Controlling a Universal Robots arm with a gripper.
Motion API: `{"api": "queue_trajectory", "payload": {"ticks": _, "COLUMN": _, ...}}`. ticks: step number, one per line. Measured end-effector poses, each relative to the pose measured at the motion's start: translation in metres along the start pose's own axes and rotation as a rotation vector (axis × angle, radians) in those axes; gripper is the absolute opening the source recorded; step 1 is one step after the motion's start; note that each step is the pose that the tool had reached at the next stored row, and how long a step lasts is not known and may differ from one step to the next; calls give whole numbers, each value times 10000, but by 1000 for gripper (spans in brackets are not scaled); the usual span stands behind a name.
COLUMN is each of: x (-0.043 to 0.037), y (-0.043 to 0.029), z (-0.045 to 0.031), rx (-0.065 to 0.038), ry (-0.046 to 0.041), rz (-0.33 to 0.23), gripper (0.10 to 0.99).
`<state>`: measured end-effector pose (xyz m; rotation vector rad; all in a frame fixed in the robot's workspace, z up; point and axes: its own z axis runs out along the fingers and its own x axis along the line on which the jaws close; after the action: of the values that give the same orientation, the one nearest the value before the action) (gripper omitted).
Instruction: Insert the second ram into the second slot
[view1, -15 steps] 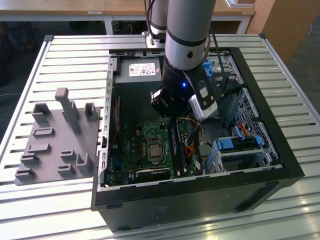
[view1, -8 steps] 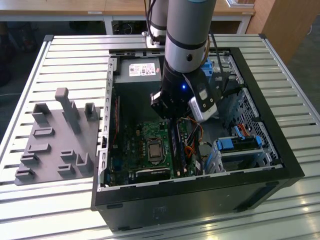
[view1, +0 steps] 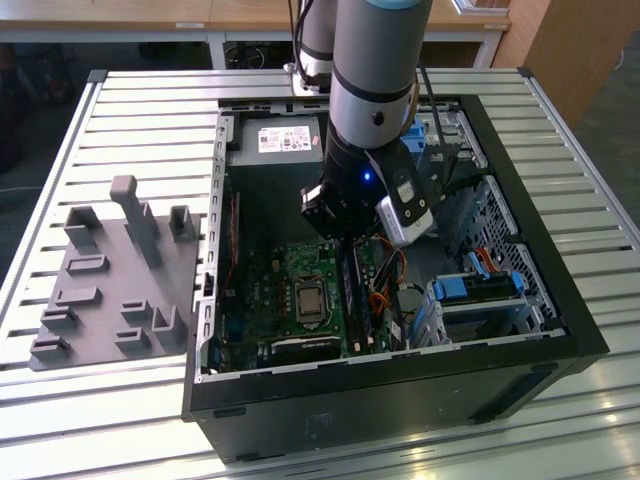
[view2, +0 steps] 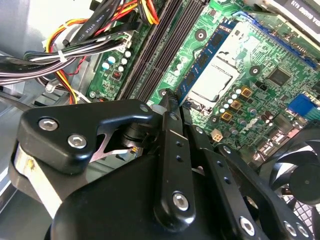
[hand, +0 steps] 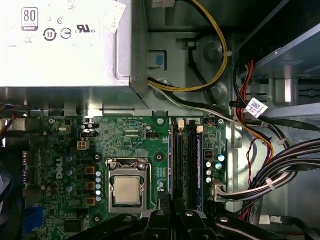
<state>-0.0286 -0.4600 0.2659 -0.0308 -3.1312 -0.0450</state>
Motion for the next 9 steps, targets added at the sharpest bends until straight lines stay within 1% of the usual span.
{"api": "queue_trajectory", "payload": {"ticks": 5, "x": -1, "y": 0, "z": 5, "rx": -3, "ry": 2, "rz": 5, "gripper": 137}}
{"api": "queue_trajectory", "payload": {"ticks": 9, "x": -28, "y": 1, "z": 18, "rx": -19, "ry": 33, "rz": 9, "gripper": 137}}
